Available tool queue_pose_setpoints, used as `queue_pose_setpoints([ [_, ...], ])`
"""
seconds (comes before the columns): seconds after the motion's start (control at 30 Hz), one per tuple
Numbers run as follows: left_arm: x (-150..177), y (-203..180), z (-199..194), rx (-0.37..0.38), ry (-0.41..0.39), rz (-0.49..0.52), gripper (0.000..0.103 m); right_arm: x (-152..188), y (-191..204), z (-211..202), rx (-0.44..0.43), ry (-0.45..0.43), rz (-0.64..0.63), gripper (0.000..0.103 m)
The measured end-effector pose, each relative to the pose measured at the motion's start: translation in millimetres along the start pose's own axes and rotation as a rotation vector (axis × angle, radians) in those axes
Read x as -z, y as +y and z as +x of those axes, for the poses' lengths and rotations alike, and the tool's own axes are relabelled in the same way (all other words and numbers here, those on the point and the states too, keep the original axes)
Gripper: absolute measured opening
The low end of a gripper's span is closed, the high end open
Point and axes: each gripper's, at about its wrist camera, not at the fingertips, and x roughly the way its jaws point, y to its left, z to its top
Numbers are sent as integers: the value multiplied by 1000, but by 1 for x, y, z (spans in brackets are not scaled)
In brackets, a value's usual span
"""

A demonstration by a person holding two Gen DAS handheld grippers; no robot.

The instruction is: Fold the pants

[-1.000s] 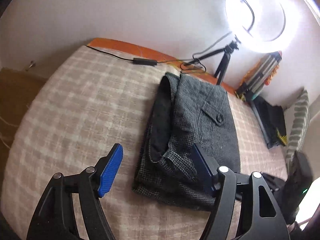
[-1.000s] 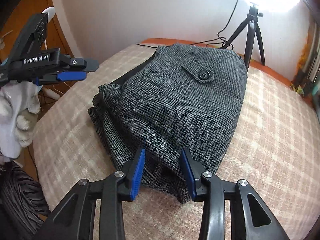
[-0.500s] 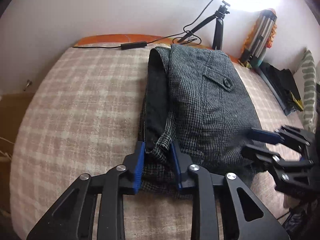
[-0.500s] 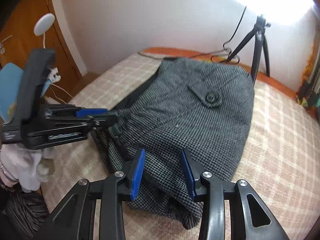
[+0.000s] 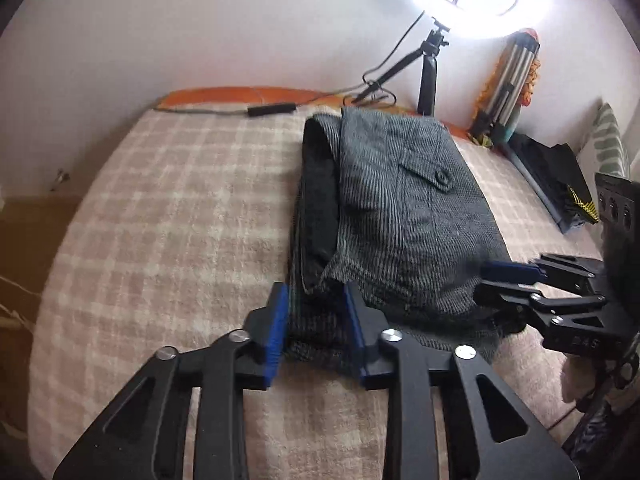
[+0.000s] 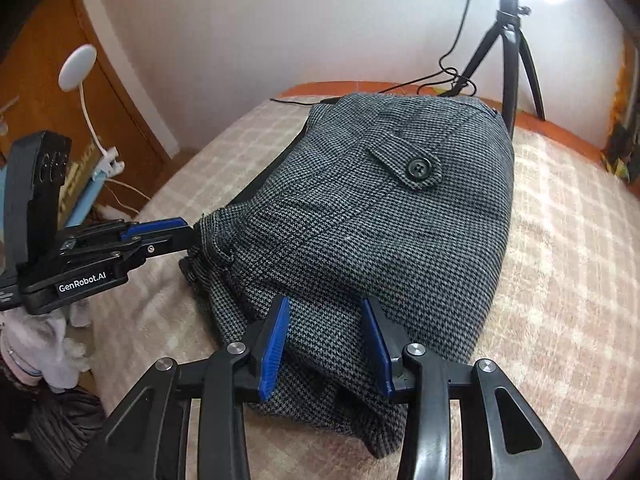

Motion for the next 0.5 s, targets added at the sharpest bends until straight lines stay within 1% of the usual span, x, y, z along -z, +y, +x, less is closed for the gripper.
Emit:
queue_pose_setpoints([
  [0.03,-3,-1,2,6,12,-3,33,1,-1,-2,-2,-4,9,40],
  [0.07,-3,-2,4,12,22,-15,49,1,-1,-3,-4,-6,14,41],
  [0.1,-4,-1,7,22,33,-42,56,2,-2,-6,-5,-10,19,47],
  [0.13,-3,2,8,54,45,-87,59,1,-5,-9,4,-18,23,53],
  [0.17,-2,2,10,79,62,-108,59,1,-7,-13,20,-28,26,65],
  [0.2,-2,3,12,93,81,-122,61,1,-11,-18,45,-49,34,73],
  [0.23,-2,5,13,96,103,-146,64,0,-15,-21,55,-62,44,75],
  [0.27,0,7,12,104,108,-166,65,-2,-22,-25,51,-74,66,78],
  [0.3,0,12,10,121,112,-199,66,-3,-30,-27,30,-80,95,80],
  [0.37,4,24,7,172,129,-289,66,-6,-47,-29,-14,-88,162,82],
  [0.43,8,39,4,246,149,-410,67,-6,-64,-30,-50,-100,221,83],
  [0.5,11,44,3,280,154,-475,67,-5,-81,-25,-93,-92,282,83],
])
